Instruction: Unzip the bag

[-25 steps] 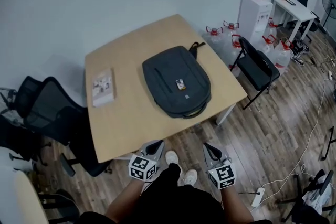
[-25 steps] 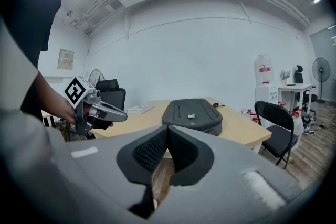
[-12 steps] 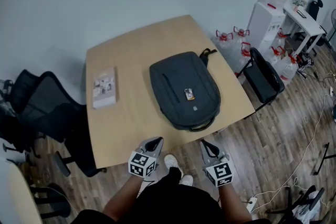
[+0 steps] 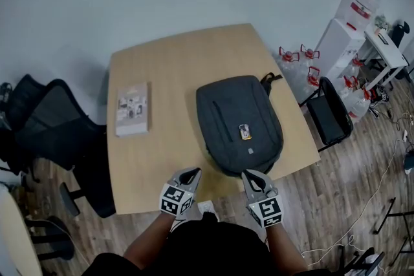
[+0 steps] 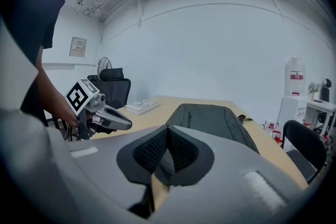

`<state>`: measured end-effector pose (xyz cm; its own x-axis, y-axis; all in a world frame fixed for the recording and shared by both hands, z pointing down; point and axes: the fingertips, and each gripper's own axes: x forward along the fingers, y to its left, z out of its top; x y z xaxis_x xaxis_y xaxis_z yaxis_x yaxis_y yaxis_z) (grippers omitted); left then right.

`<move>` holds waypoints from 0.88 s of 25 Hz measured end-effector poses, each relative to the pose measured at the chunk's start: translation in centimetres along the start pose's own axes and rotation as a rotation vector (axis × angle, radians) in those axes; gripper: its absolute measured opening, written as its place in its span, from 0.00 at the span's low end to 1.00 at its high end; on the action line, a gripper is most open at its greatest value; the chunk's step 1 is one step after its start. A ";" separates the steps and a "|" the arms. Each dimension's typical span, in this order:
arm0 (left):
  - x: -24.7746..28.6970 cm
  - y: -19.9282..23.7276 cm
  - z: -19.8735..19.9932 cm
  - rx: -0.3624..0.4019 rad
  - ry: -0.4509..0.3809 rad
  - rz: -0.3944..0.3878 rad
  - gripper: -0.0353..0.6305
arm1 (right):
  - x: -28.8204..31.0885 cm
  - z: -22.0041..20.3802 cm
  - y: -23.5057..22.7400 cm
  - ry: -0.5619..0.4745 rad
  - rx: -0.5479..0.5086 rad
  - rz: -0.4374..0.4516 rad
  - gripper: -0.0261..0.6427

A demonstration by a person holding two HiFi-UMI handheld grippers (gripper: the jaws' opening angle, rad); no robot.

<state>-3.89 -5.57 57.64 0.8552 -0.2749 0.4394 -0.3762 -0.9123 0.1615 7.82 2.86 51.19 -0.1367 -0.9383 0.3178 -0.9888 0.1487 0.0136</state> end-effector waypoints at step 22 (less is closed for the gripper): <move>6.8 2.5 -3.1 0.048 0.170 0.055 0.08 | 5.4 -2.4 -1.6 0.144 -0.024 0.169 0.04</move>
<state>-0.17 -8.81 63.76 0.7599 -0.2734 0.5897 -0.4001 -0.9118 0.0929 8.78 -1.65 55.17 -0.2883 -0.8454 0.4497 -0.9507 0.3088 -0.0289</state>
